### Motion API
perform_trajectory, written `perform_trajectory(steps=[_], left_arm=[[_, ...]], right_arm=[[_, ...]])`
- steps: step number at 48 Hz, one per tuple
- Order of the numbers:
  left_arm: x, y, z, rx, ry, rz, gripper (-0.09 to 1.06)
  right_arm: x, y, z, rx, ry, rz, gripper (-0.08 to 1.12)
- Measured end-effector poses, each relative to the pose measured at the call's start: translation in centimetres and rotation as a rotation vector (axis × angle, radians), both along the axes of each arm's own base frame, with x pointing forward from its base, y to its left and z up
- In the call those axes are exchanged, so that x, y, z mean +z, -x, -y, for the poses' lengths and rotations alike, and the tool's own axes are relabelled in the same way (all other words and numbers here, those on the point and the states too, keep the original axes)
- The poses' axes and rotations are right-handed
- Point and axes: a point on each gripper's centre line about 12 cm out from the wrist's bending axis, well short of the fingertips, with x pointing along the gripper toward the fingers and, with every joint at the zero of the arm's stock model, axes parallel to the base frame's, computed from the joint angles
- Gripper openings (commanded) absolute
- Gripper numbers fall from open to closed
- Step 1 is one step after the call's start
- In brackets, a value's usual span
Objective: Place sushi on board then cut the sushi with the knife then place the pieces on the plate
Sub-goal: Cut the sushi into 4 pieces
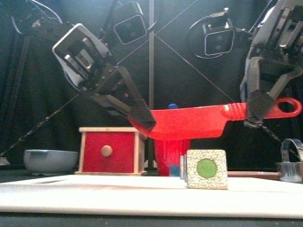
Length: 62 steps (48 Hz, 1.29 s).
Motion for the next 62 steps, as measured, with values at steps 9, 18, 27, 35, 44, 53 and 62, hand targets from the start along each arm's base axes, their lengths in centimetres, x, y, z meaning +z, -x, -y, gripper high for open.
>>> perform_trajectory(steps=[9,18,27,35,44,53,62], left_arm=[[-0.5,-0.1,0.1,-0.002,-0.001,-0.011,0.47],[-1.1,-0.4,0.2,-0.001,-0.005,-0.022,0.47],[-1.1,-0.9,0.1,0.001,-0.005,-0.018,0.47],[-1.0,-1.0,0.1,-0.001,-0.008,-0.014,0.47],[-1.0,-1.0,0.1,-0.006,-0.013,-0.014,0.47],[-0.9,-1.1,0.1,-0.011,-0.019,-0.008,0.47],[-0.8,-1.2,0.1,-0.019,-0.026,-0.005,0.47]], right_arm=[[-0.9,-0.1,-0.4,-0.002,-0.006,-0.025,0.27],[-1.2,-0.1,-0.5,0.001,-0.003,-0.035,0.27],[-1.3,-0.1,-0.5,0.002,0.000,-0.041,0.27],[-1.3,-0.1,-0.6,0.005,0.001,-0.038,0.27],[-1.0,0.0,-0.5,0.009,0.005,-0.034,0.27],[-0.5,0.2,-0.3,0.016,0.011,-0.016,0.27],[-0.4,0.3,-0.2,0.016,0.013,-0.014,0.27]])
